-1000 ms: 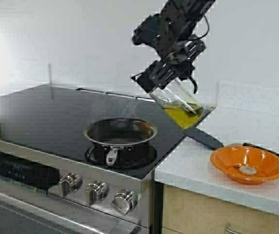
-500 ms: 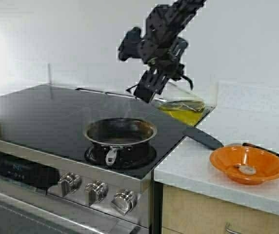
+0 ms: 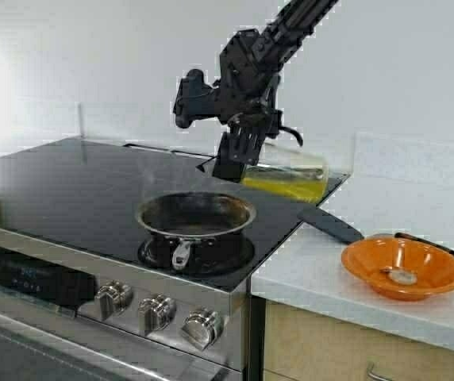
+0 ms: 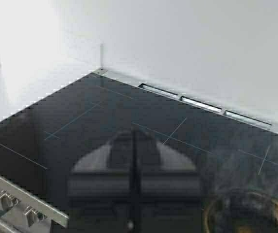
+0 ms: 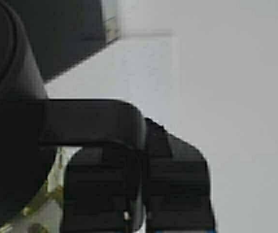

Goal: Add oil to the pan and cook the shrimp and serve it

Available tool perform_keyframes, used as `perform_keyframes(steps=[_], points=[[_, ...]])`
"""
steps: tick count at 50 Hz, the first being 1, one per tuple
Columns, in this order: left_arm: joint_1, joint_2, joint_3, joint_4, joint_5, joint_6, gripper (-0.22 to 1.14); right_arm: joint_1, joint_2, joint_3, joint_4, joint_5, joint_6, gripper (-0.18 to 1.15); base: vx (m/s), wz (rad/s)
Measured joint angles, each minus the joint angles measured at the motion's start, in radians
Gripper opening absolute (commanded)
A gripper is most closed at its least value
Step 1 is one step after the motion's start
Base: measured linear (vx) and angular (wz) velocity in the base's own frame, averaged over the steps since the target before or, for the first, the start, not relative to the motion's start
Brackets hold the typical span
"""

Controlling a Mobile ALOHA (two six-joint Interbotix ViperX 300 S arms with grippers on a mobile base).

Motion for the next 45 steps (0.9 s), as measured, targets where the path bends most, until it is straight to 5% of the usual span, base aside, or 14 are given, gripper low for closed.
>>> perform_keyframes(steps=[45], points=[[0.0,0.0,0.0,-0.002,0.002,0.0,0.03,0.009,0.023,-0.011,-0.161,-0.002,-0.054,0.07,0.0,0.0]])
